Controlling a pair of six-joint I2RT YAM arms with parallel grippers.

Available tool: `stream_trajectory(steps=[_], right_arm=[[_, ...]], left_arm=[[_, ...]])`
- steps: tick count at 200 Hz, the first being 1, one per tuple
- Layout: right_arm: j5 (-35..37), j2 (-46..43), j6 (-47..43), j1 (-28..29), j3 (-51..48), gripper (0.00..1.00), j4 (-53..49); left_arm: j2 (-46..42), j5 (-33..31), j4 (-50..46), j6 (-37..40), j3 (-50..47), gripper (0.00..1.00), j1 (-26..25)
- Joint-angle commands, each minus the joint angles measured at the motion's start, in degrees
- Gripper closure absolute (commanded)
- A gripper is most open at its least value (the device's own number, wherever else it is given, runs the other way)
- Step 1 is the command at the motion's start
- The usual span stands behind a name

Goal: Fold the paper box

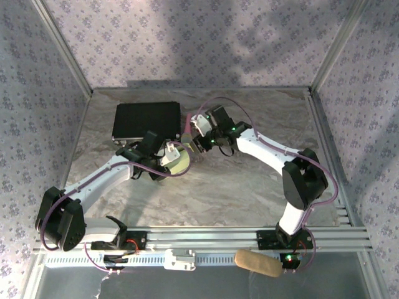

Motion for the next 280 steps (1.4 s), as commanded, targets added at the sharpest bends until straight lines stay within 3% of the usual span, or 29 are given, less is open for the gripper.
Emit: stream_trajectory(steps=[1, 97, 280], right_arm=[[-4.07, 1.14, -4.34, -0.19, 1.05, 0.58, -0.84], [-7.07, 5.58, -6.52, -0.32, 6.39, 0.61, -5.03], [-2.21, 6.28, -6.0, 2.02, 7.85, 0.87, -6.3]], left_arm=[[-0.73, 0.78, 0.44, 1.15, -0.17, 0.44, -0.37], [-0.45, 0.61, 0.6, 1.28, -0.22, 0.44, -0.32], [-0.03, 0.02, 0.79, 0.83, 0.08, 0.44, -0.3]])
